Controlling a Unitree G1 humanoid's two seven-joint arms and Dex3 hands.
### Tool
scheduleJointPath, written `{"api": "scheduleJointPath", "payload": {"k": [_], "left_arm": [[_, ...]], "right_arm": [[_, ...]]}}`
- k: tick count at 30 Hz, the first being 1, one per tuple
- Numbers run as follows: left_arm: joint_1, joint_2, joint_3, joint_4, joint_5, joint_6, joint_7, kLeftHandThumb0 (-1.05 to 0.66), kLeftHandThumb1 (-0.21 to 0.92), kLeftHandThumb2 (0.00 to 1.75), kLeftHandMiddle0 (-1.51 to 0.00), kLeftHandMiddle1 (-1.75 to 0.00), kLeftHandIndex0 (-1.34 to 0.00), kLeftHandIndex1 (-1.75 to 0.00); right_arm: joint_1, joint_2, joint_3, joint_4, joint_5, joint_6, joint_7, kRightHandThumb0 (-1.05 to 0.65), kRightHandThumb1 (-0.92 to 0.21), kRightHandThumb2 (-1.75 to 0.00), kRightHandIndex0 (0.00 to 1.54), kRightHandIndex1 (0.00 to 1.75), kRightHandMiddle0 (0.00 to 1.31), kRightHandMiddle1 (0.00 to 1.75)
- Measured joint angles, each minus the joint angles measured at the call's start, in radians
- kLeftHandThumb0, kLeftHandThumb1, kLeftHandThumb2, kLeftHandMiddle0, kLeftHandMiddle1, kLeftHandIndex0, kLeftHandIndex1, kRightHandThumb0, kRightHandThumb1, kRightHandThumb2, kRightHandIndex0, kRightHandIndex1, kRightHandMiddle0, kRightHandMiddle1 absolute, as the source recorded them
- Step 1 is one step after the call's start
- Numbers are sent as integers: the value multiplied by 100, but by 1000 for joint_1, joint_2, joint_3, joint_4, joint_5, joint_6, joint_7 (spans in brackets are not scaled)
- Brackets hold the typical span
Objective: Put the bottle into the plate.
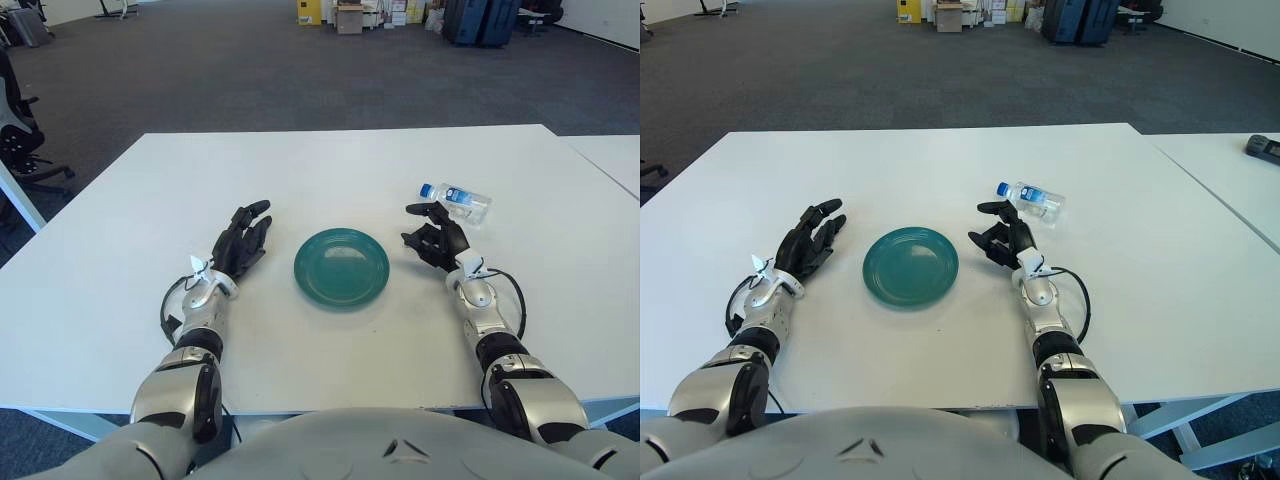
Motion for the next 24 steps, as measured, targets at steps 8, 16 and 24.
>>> {"api": "scheduleJointPath", "payload": {"k": [8,16,24], "left_arm": [[-2,0,0,-1,-2,1,0,-57,92,60,-54,-53,-8,-89],[-3,0,0,0,-2,-1,0,-57,92,62,-53,-52,-8,-88],[-14,1,-1,20,3,6,7,-58,92,61,-52,-52,-7,-88]], "right_arm": [[64,-36,33,-199,-248,32,-279,-23,-92,-40,50,99,16,112],[32,-110,88,-130,-468,18,-625,-58,-92,-53,45,49,3,99],[-81,-204,156,68,-543,2,-845,-64,-92,-54,44,31,0,87]]}}
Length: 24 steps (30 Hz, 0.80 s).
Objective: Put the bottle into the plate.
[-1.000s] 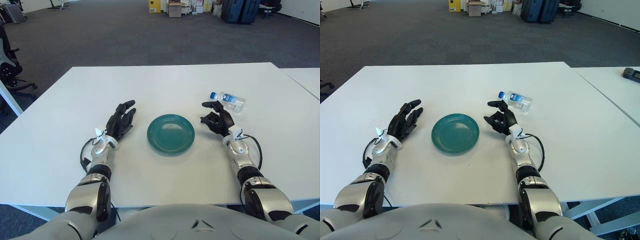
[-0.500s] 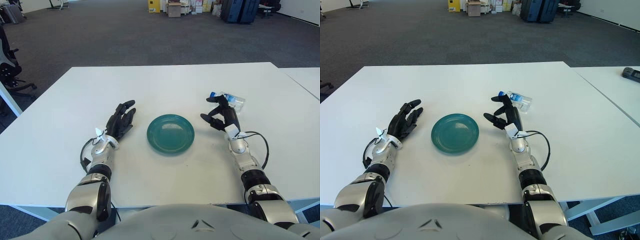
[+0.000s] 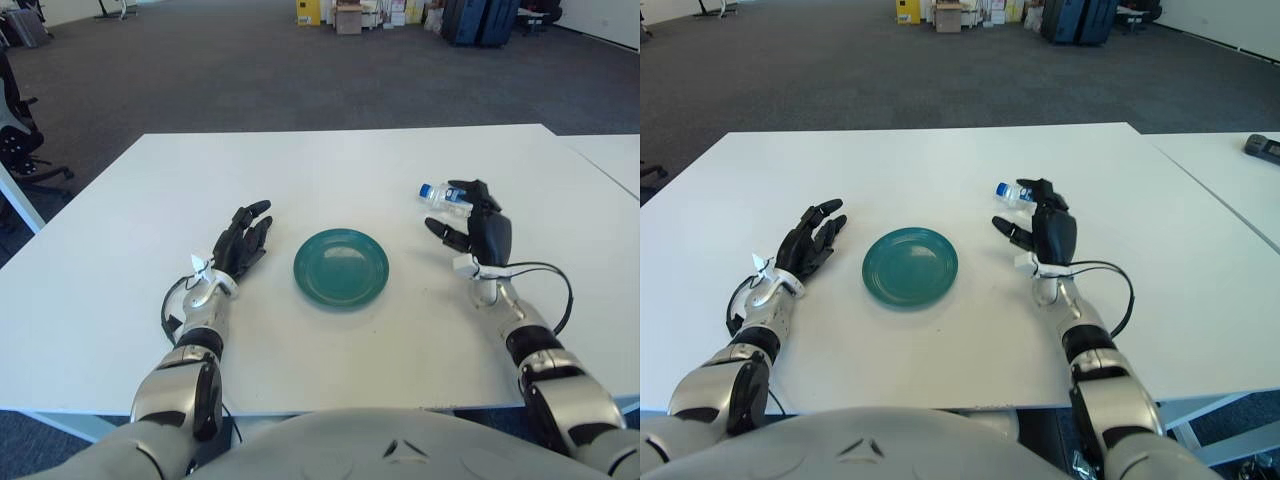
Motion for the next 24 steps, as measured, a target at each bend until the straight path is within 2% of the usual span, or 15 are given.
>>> {"api": "scheduleJointPath", "payload": {"k": [5,12,20,24], "left_arm": [[-18,-3,-3,17,8,8,13,-58,92,60,-52,-52,-8,-88],[-30,-6,0,25,8,19,17,-58,92,58,-53,-53,-9,-89],[-39,-15,1,30,8,19,27,-59,92,58,-52,-53,-10,-89],[-44,-19,1,35,8,22,30,-60,92,55,-53,-53,-11,-90]], "right_arm": [[-31,-19,30,45,6,-13,-27,-64,-92,-53,43,28,0,84],[-83,-33,38,82,41,-12,35,-65,-92,-51,43,25,0,82],[-292,-67,62,243,54,86,167,-74,-92,-52,35,12,0,65],[-403,-83,110,298,39,162,230,-83,-92,-54,25,3,0,45]]}}
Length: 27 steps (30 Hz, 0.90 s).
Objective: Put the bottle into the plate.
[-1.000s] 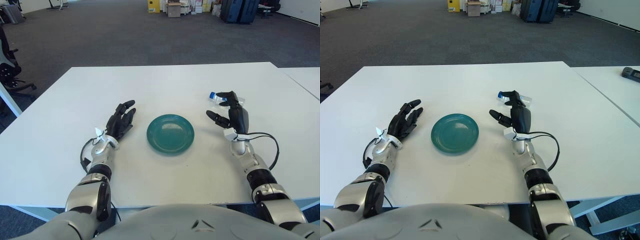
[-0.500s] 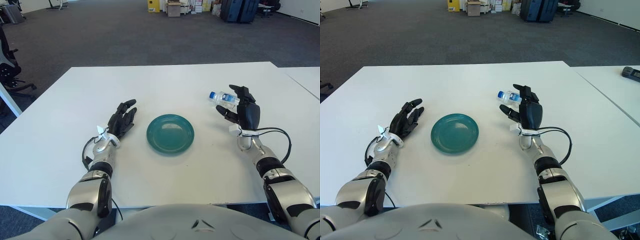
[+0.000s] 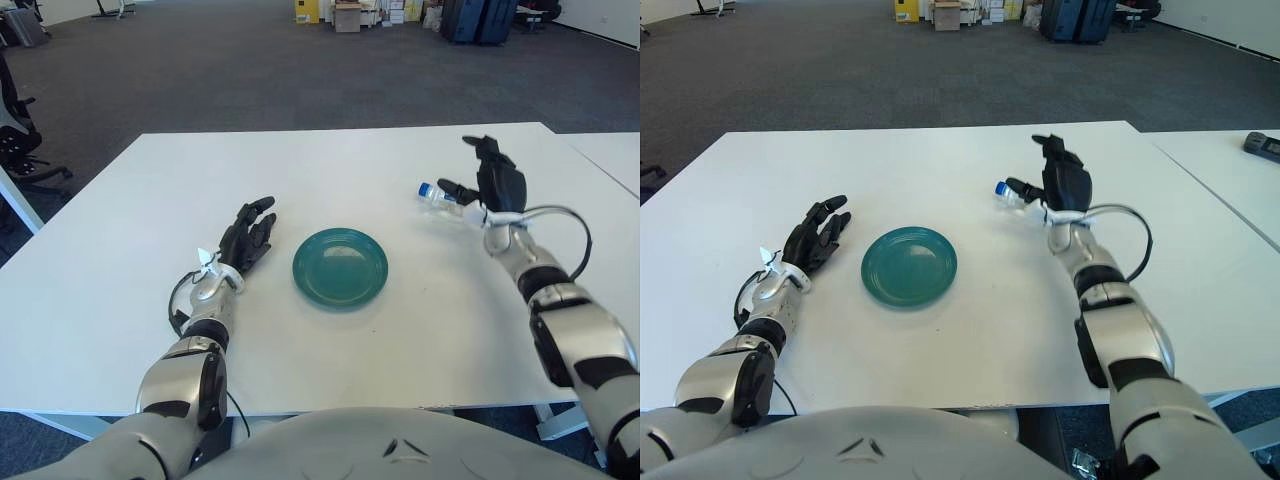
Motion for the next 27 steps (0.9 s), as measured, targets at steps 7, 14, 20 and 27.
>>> {"api": "scheduleJointPath", "payload": {"k": [7,14,20,27], "left_arm": [[-6,-5,0,4,0,1,2,-61,92,56,-52,-52,-11,-90],[-13,-14,0,6,0,2,2,-60,92,57,-53,-52,-12,-90],[-15,-21,3,4,-1,2,2,-61,92,57,-53,-52,-13,-90],[-15,-30,9,-2,-4,2,-1,-61,92,54,-53,-52,-13,-90]], "right_arm": [[-117,10,92,55,-31,124,119,-98,-92,-55,7,0,0,20],[-170,50,172,99,-47,234,268,-104,-92,-54,0,0,0,15],[-188,86,218,136,-50,305,349,-105,-92,-54,0,0,0,15],[-186,106,239,164,-49,351,403,-105,-92,-56,0,0,0,14]]}}
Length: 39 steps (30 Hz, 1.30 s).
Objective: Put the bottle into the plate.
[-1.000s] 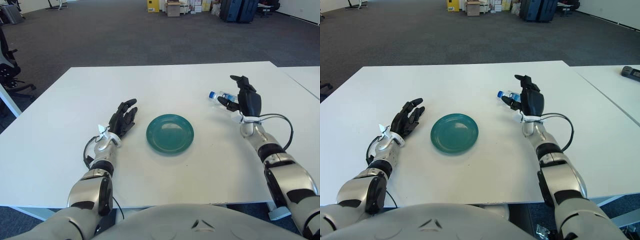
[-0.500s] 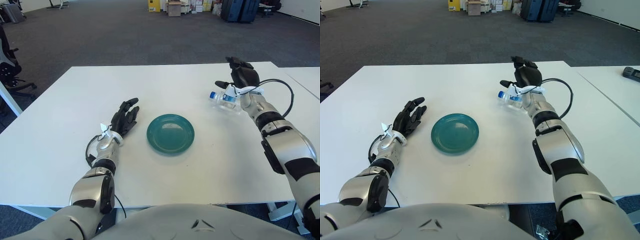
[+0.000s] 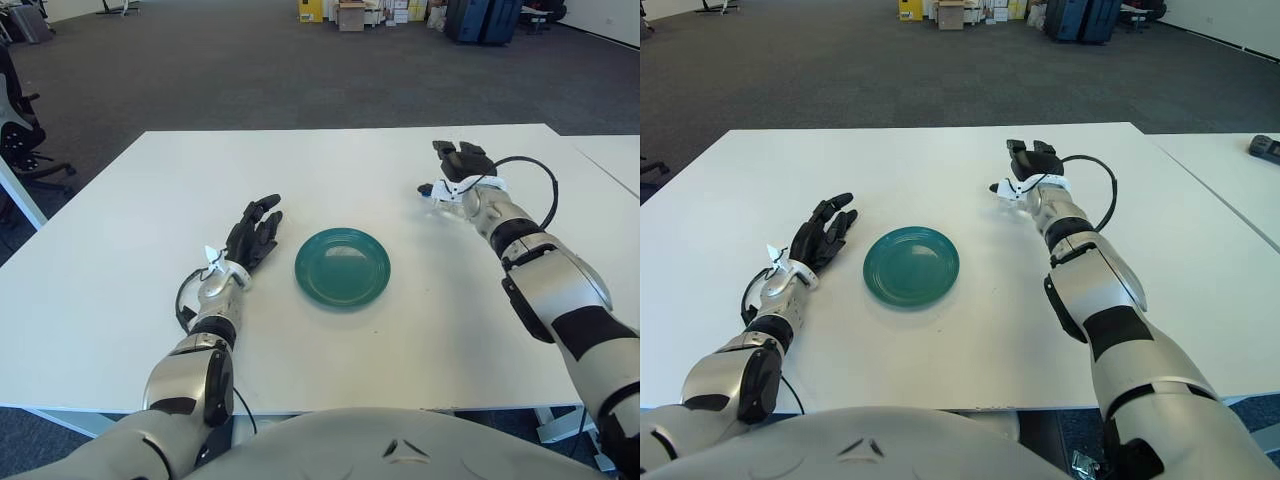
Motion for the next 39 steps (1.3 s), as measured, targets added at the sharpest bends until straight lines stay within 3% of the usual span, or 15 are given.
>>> {"api": "scheduleJointPath", "payload": {"k": [14,26,39], "left_arm": [[34,-30,45,-57,-72,34,-72,-57,92,56,-56,-52,-13,-89],[55,-31,68,-96,-108,68,-122,-63,92,58,-58,-55,-16,-91],[72,-19,80,-118,-130,85,-170,-65,92,58,-60,-59,-19,-95]], "right_arm": [[132,14,19,12,5,31,53,-101,-92,-54,6,2,0,20],[144,10,-28,6,34,41,66,-94,-92,-53,17,3,0,33],[149,20,-86,-7,69,47,70,-84,-92,-40,23,3,0,39]]}}
